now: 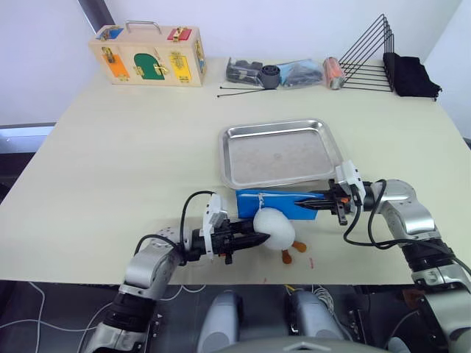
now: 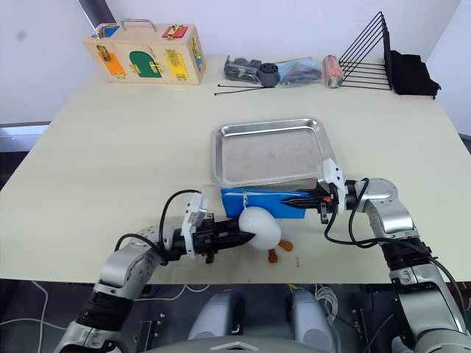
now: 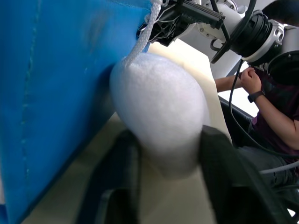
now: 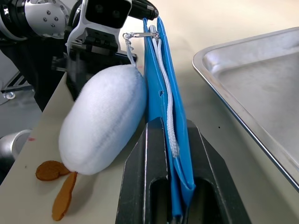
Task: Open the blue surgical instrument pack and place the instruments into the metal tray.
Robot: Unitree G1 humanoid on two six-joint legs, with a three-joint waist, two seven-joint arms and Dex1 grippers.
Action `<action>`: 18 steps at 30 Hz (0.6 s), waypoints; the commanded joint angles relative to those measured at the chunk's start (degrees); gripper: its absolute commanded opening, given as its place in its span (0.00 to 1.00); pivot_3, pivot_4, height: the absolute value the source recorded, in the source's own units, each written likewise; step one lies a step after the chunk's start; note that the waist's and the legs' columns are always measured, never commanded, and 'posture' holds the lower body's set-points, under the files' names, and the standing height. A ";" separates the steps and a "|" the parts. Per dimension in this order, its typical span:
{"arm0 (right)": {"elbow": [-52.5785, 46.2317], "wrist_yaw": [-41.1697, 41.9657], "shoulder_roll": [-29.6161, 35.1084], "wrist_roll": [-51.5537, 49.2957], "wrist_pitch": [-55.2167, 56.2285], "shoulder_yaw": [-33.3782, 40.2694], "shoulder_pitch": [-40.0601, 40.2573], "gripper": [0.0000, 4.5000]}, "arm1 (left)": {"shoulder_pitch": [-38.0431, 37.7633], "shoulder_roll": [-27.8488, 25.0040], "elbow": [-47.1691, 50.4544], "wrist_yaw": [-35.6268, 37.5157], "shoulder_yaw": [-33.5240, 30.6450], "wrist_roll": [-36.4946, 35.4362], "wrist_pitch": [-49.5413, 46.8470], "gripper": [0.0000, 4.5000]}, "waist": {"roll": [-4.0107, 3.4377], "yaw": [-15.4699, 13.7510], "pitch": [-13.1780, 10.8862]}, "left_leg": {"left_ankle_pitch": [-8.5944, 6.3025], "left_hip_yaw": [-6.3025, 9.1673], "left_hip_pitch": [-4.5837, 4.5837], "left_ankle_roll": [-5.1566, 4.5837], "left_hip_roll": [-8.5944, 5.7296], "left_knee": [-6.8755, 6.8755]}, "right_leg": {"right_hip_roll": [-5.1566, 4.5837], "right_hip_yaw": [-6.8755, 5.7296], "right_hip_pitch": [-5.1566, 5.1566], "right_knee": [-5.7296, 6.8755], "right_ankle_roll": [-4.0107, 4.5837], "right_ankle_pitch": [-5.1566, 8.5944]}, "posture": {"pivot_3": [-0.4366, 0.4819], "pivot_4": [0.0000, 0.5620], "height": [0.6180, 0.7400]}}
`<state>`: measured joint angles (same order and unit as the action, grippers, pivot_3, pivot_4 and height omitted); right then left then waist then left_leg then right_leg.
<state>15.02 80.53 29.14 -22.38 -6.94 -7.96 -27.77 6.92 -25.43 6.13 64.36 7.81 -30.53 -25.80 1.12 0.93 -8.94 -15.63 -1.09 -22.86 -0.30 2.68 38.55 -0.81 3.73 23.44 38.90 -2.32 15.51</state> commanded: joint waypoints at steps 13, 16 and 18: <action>-0.87 0.22 -0.54 -0.99 2.05 1.65 0.33 0.00 | -1.75 -14.38 7.38 7.61 -9.10 -3.51 2.17 0.01 | 0.00 0.09 -0.01 | 0.00 0.00 0.01 0.00 0.01 -0.01 | 0.00 0.00 0.00 0.00 0.01 0.01 | 0.48 0.27 1.00; -0.79 0.51 -0.47 -1.06 2.37 1.74 0.56 0.00 | -1.58 -19.40 4.80 10.74 -11.94 -4.03 1.49 0.01 | -0.03 0.07 -0.03 | 0.00 -0.03 0.02 0.00 0.02 -0.02 | 0.00 -0.01 0.01 0.00 0.02 0.01 | 0.48 0.27 1.00; -0.75 0.55 -0.52 -1.14 2.39 1.79 0.56 0.00 | -1.04 -21.48 2.81 11.92 -13.38 -3.93 1.42 0.01 | -0.03 0.06 -0.03 | 0.00 -0.04 0.02 0.00 0.02 -0.02 | 0.00 -0.01 0.01 -0.02 0.02 0.01 | 0.48 0.27 1.00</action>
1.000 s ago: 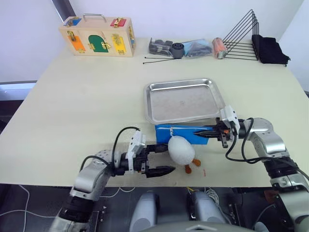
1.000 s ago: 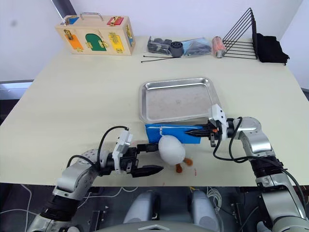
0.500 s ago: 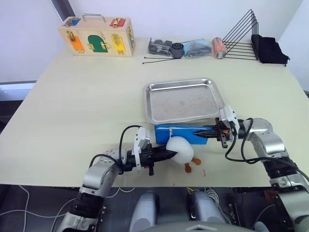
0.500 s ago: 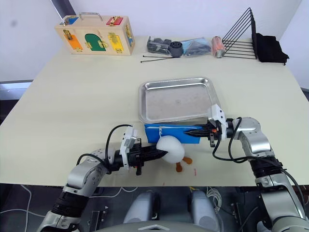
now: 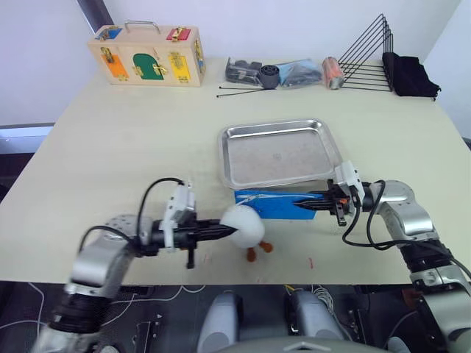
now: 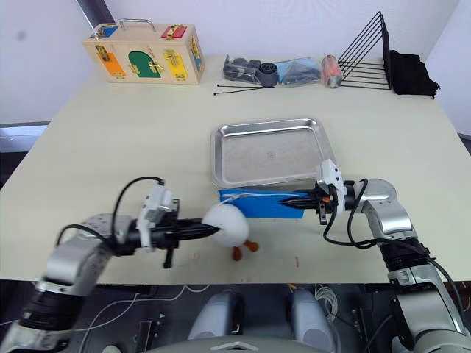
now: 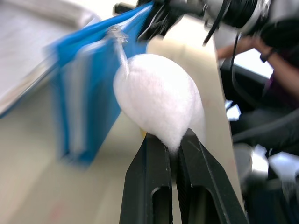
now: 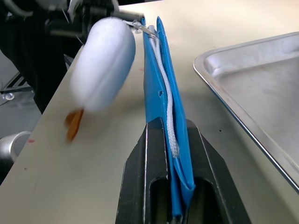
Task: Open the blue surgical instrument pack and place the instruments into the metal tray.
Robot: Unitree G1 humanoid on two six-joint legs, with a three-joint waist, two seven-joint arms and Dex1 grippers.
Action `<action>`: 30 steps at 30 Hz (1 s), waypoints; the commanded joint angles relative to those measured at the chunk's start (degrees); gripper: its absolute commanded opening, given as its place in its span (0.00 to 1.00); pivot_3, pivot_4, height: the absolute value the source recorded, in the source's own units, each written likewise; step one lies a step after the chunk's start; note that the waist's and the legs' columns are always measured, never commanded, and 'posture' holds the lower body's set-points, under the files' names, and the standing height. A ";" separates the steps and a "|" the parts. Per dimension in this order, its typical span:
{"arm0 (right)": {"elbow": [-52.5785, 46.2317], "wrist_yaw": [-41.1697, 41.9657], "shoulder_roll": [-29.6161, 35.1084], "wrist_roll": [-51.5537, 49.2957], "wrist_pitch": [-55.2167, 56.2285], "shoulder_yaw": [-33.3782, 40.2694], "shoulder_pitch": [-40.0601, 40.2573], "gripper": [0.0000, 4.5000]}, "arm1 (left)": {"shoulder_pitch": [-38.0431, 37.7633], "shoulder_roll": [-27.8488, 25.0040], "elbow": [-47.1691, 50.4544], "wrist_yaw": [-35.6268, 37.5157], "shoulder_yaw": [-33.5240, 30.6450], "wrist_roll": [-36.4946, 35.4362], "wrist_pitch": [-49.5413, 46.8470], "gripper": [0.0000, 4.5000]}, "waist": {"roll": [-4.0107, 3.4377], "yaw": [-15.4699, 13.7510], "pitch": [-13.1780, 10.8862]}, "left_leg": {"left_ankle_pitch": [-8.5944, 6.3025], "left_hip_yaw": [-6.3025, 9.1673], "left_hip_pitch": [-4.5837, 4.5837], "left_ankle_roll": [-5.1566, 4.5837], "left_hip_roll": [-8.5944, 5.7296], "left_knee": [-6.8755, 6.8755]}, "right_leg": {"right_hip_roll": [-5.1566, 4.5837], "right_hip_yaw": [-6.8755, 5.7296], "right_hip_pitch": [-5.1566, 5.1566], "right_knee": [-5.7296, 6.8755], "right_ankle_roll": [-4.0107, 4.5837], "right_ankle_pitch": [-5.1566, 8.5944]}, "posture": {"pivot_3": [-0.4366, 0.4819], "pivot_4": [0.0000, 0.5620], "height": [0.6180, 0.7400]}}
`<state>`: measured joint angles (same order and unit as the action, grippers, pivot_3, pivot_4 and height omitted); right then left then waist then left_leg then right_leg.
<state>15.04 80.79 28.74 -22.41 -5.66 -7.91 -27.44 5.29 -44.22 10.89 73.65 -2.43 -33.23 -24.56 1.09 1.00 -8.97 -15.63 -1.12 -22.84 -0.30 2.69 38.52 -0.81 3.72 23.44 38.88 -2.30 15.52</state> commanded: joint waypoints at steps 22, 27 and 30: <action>-1.51 0.76 -1.39 -2.38 0.89 2.34 0.49 0.00 | 2.59 -8.26 -17.24 4.79 5.73 13.93 9.67 0.01 | -0.07 -0.09 -0.01 | 0.00 -0.09 0.01 0.00 0.00 -0.01 | 0.00 0.00 0.01 0.01 0.01 0.00 | 0.48 0.27 1.00; -2.39 0.89 -1.57 -4.85 -1.17 3.51 0.01 0.00 | 2.92 -6.26 -17.89 5.00 6.09 12.60 8.61 0.01 | -0.14 -0.20 0.03 | 0.00 -0.11 0.01 0.00 -0.01 -0.01 | -0.02 0.01 0.01 0.01 0.00 0.00 | 0.48 0.27 1.00; -4.02 0.89 -1.36 -8.46 -4.56 5.14 0.05 0.00 | 2.39 -6.27 -18.35 5.56 6.29 13.37 9.22 0.01 | -0.14 -0.34 0.03 | 0.00 -0.11 0.01 0.00 -0.03 -0.01 | -0.04 0.01 0.00 0.01 0.00 0.00 | 0.48 0.27 1.00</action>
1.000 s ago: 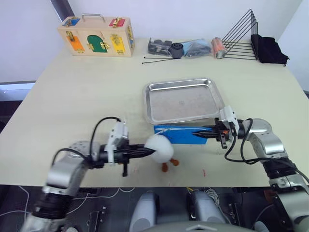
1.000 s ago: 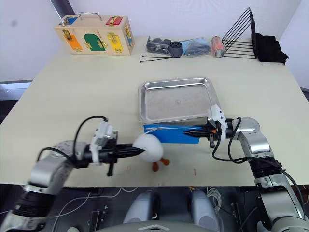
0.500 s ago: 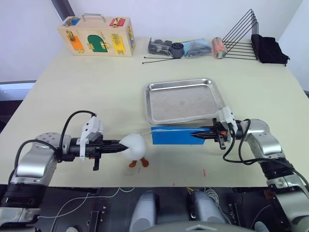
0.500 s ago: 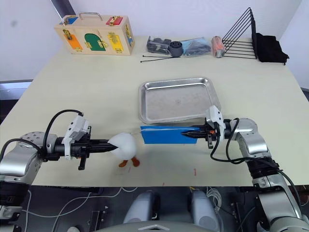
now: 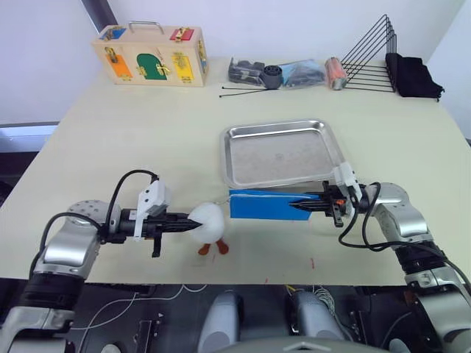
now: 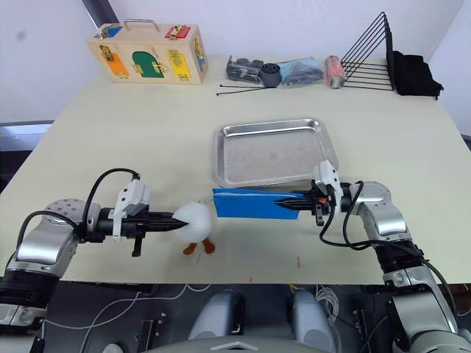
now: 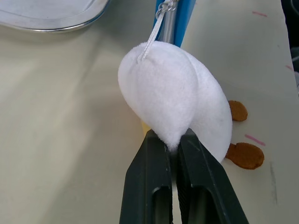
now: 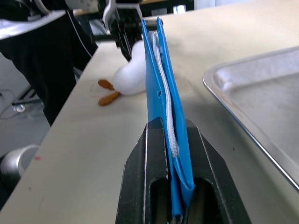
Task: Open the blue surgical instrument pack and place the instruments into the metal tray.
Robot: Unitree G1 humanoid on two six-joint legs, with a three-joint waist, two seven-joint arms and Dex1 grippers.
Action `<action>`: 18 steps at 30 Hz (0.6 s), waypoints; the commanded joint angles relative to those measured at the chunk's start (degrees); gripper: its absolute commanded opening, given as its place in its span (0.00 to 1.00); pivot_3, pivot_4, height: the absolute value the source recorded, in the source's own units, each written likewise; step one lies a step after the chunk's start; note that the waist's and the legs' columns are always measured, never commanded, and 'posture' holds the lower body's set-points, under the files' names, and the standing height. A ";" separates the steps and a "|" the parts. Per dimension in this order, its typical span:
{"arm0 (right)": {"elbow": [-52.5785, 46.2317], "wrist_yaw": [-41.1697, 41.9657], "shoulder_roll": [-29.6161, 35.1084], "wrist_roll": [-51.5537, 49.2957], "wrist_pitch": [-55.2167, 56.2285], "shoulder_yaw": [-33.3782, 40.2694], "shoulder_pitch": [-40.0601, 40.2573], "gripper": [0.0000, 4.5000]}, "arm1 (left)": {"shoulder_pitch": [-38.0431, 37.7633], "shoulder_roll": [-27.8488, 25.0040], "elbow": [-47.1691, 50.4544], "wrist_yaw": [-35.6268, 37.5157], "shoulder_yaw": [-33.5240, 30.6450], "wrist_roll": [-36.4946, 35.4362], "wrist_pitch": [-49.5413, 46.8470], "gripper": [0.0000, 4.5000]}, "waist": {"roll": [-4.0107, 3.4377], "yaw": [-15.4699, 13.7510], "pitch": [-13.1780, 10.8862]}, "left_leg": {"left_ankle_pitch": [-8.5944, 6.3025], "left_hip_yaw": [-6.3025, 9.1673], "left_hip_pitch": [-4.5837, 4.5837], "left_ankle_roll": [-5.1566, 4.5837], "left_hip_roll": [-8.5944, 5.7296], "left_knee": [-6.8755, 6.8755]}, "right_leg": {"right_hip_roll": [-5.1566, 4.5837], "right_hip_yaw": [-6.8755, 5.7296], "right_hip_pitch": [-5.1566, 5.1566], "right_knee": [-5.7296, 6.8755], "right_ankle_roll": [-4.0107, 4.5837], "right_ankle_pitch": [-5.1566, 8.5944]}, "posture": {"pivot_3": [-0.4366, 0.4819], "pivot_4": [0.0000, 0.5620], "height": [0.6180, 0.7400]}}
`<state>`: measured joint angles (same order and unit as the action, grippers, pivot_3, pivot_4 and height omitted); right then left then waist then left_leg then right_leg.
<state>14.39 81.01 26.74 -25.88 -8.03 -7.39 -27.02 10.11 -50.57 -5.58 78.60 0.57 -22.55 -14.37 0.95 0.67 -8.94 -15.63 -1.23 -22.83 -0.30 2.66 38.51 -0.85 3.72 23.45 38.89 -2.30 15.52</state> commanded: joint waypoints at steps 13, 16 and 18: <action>-10.49 -7.74 -3.53 -17.60 -16.35 11.57 -1.04 0.00 | -3.25 0.59 -2.39 1.50 2.52 2.29 0.19 0.01 | -0.02 0.00 0.01 | 0.00 0.01 -0.01 0.00 -0.01 0.00 | -0.01 0.00 0.00 0.00 -0.01 0.00 | 0.48 0.27 1.00; -10.60 -5.51 -1.94 -14.00 -13.65 9.44 -0.72 0.00 | -2.77 -0.20 -2.62 1.97 1.33 2.04 1.22 0.01 | -0.02 0.02 0.01 | 0.00 0.00 -0.01 0.00 -0.01 0.00 | -0.01 0.00 0.00 0.00 -0.01 0.00 | 0.48 0.27 1.00; -10.91 -4.24 -1.38 -11.92 -11.85 8.02 -0.56 0.00 | -1.59 -2.76 -2.52 3.15 0.01 2.36 1.77 0.01 | -0.01 0.07 0.01 | 0.00 0.01 -0.01 0.00 -0.01 0.00 | -0.01 -0.01 0.00 0.00 -0.01 0.00 | 0.48 0.27 1.00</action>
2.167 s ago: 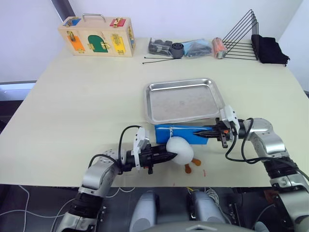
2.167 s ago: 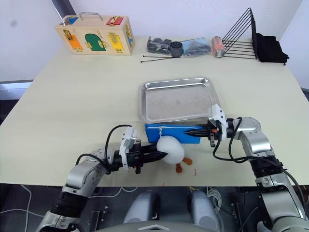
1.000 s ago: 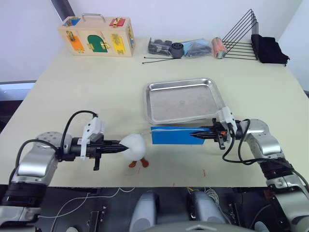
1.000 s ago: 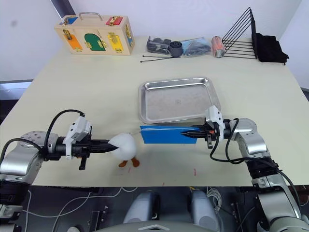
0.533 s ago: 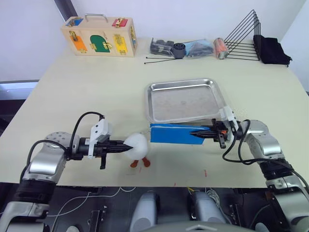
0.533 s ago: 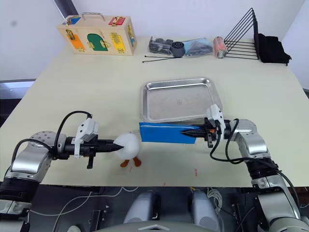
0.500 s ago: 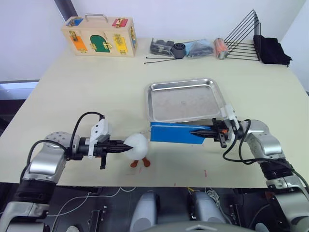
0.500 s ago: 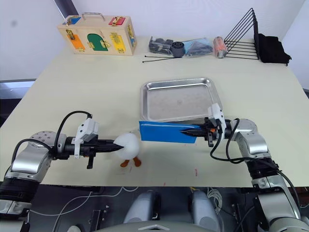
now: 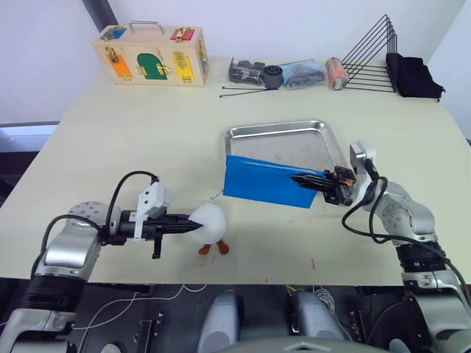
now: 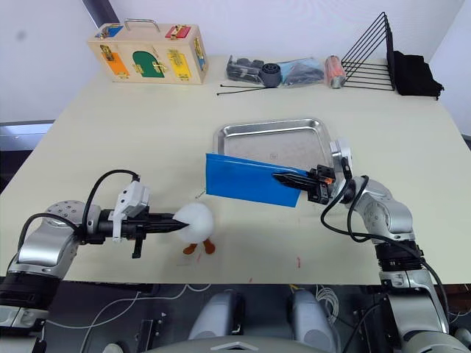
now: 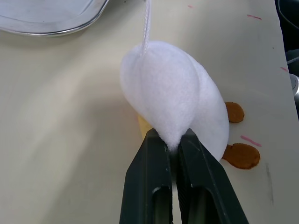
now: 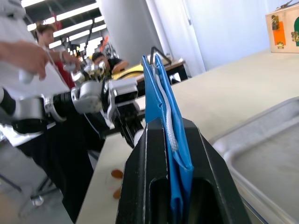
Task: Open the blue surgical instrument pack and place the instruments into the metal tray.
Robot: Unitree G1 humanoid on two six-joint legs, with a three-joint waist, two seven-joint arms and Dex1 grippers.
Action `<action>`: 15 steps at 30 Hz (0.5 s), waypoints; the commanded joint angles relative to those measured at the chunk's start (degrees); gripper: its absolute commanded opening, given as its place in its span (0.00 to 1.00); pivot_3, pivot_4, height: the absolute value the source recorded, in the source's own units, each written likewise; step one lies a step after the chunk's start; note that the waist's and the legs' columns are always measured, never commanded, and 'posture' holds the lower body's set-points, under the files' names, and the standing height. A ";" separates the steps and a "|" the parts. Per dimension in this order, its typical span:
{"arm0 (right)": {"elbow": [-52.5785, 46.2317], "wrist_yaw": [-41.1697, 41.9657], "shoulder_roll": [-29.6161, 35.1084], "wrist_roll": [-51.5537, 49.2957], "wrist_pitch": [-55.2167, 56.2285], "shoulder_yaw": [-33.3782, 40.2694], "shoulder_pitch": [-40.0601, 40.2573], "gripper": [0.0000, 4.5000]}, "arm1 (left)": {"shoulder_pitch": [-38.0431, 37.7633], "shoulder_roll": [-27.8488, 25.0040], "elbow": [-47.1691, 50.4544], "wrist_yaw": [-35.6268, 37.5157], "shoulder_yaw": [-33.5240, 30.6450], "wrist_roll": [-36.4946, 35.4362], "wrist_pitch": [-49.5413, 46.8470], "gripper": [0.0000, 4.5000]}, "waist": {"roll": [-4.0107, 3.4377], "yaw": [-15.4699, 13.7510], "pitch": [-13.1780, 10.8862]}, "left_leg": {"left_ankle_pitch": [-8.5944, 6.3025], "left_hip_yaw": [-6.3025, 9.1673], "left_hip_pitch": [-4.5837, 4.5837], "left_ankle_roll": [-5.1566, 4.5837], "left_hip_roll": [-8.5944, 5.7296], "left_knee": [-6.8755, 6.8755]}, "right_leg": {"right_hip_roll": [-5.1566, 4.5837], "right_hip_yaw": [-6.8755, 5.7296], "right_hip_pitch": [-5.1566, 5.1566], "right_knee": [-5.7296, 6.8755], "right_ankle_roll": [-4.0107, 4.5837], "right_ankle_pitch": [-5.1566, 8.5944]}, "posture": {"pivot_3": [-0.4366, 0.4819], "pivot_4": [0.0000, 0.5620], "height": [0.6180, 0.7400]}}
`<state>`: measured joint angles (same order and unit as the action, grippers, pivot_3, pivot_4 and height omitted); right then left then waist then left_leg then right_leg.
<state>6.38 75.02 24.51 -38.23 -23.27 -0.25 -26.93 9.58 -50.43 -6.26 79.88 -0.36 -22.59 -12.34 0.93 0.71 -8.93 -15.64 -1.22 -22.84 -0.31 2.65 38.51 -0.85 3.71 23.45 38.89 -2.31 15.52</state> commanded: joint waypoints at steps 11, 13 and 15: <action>-2.07 3.33 0.18 5.49 9.96 -1.46 -0.40 0.00 | 7.00 -12.53 -3.81 3.17 3.50 10.64 4.89 0.43 | -0.06 1.08 -0.09 | 0.00 0.02 0.00 0.00 0.10 -0.04 | 0.17 0.03 0.05 0.03 0.02 0.01 | 0.48 0.27 1.00; -2.29 3.26 0.06 5.60 10.12 -1.54 -0.48 0.00 | 7.83 -12.37 -3.71 3.14 3.52 11.19 5.32 0.67 | -0.03 1.12 -0.12 | 0.00 0.00 -0.04 0.00 0.10 -0.04 | 0.15 0.04 0.06 0.02 0.01 0.01 | 0.48 0.27 1.00; -2.24 3.12 -0.14 5.65 10.18 -1.49 -0.59 0.00 | 8.74 -12.08 -3.45 3.05 3.68 11.64 4.94 0.86 | 0.01 1.06 -0.16 | 0.00 0.00 -0.06 0.00 0.10 -0.03 | 0.13 0.04 0.07 0.01 0.01 0.00 | 0.48 0.27 1.00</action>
<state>5.54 78.09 24.45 -31.75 -14.37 -2.72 -26.82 17.06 -62.09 -10.63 82.91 3.71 -11.31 -7.87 0.95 1.78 -9.09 -15.63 -1.21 -22.91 -0.31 2.74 38.48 -0.73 3.74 23.52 38.90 -2.30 15.52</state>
